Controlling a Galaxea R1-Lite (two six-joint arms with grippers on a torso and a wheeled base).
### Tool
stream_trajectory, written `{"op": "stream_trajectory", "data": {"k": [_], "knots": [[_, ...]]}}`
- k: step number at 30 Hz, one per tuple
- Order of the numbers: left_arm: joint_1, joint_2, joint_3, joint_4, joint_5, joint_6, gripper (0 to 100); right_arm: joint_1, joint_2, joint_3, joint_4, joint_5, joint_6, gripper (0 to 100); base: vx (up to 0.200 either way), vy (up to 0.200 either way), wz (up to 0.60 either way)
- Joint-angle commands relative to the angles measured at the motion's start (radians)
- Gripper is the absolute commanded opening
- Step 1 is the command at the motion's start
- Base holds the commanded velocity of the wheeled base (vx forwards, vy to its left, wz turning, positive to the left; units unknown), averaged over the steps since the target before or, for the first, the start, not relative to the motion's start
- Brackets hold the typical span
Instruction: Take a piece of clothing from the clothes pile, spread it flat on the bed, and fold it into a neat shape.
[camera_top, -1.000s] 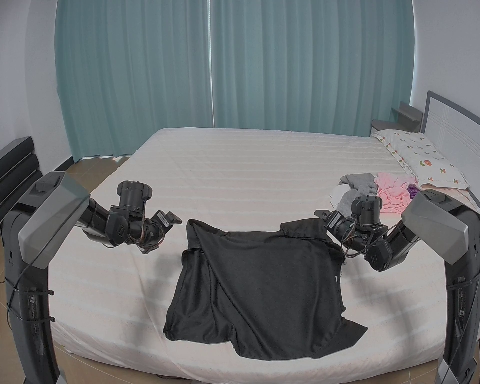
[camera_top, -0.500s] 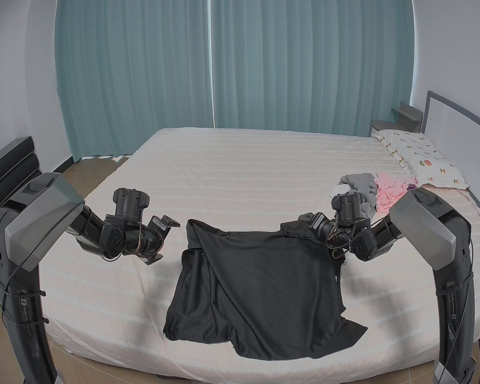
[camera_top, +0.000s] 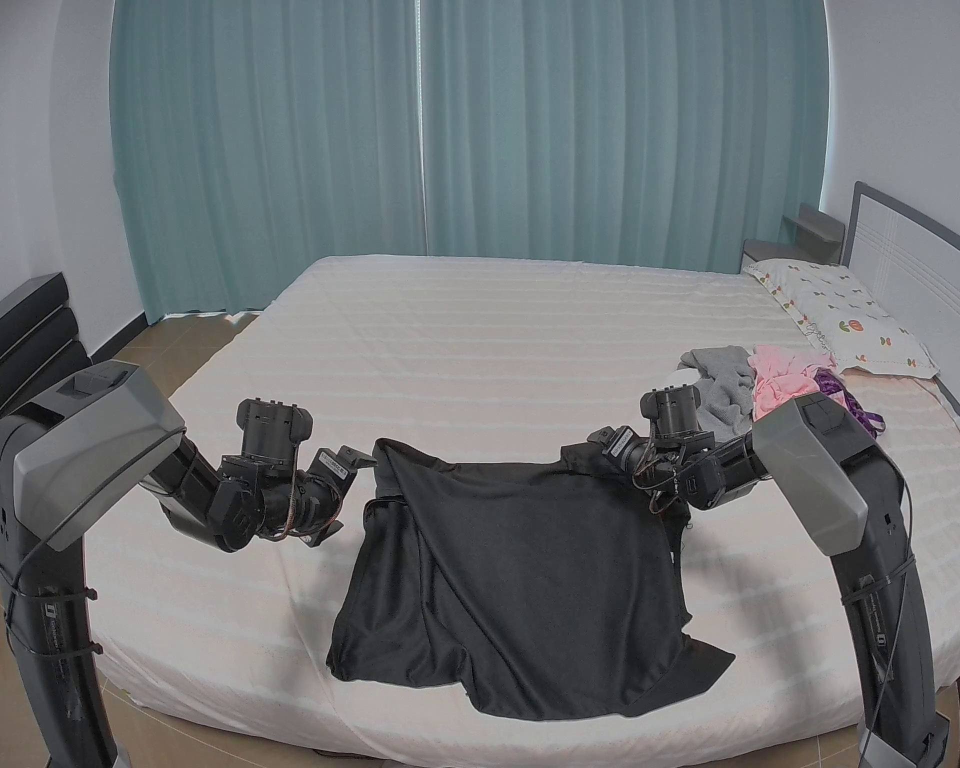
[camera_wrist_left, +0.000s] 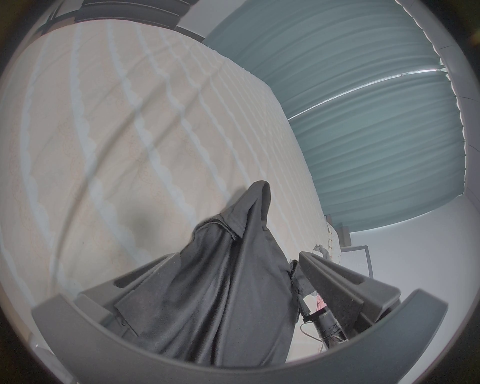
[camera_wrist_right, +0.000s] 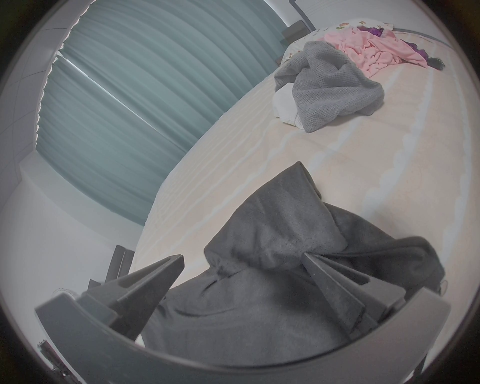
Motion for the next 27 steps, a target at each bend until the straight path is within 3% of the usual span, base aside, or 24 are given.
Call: {"op": "stream_trajectory", "data": {"k": [1,8,14,18,27], "knots": [[0.002,0.007,0.027,-0.015,0.001,0.000,100,0.001,0.113,-0.127,0.011,-0.046,0.002,100,0.000,0.000,0.00],[0.000,0.009,0.027,-0.015,0.003,0.002,100,-0.015,0.196,-0.294,0.012,-0.097,0.000,100,0.000,0.000,0.00],[0.000,0.016,0.027,-0.023,0.004,0.003,100,-0.017,0.188,-0.294,-0.233,-0.118,-0.009,100,0.000,0.000,0.00],[0.000,0.020,0.029,-0.029,0.004,0.003,100,-0.032,0.141,-0.294,-0.308,-0.123,-0.017,100,0.000,0.000,0.00],[0.000,0.020,0.031,-0.034,0.004,0.003,100,-0.104,0.063,-0.234,-0.204,-0.118,-0.012,100,0.000,0.000,0.00]]}}
